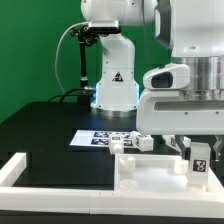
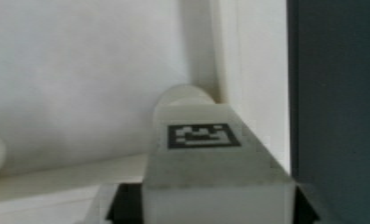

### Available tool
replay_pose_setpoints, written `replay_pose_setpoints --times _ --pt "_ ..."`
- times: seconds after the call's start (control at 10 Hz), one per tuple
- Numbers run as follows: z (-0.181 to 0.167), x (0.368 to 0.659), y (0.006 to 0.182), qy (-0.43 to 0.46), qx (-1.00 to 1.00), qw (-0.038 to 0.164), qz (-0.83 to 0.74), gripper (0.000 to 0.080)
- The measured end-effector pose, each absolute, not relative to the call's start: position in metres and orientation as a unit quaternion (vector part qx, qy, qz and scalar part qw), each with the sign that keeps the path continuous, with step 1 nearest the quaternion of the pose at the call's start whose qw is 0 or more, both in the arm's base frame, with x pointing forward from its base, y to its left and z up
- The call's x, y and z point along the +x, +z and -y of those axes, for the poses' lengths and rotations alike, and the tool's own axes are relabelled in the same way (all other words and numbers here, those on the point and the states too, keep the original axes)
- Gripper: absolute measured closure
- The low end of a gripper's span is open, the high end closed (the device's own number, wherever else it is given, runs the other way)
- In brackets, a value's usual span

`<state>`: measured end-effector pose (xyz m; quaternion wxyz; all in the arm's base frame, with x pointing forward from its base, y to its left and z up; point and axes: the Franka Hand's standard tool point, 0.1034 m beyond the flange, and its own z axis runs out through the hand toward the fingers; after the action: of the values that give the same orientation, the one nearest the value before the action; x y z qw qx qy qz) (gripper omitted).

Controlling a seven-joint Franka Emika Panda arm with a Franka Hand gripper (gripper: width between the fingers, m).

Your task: Assemble one leg

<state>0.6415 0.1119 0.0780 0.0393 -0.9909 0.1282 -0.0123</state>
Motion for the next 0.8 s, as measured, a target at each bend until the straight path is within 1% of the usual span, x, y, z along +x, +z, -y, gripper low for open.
replay_pose_setpoints --times 0.3,0.4,0.6,0.7,0.8 --pt "-0.1109 0.6428 0.077 -0.007 -0.939 0.04 -0.343 0.0515" --pt "-0.1104 0.6433 0.0769 -0.002 -0.896 0.044 -0.441 0.0515" --pt "-0.1053 0.6435 0.0757 0.015 -0.791 0.068 -0.607 0.0515" --pt "-0.1048 0.6431 0.0756 0.015 -0.784 0.07 -0.616 0.0515" --pt "-0.1048 0.6429 0.0751 0.015 -0.79 0.07 -0.609 0.0439"
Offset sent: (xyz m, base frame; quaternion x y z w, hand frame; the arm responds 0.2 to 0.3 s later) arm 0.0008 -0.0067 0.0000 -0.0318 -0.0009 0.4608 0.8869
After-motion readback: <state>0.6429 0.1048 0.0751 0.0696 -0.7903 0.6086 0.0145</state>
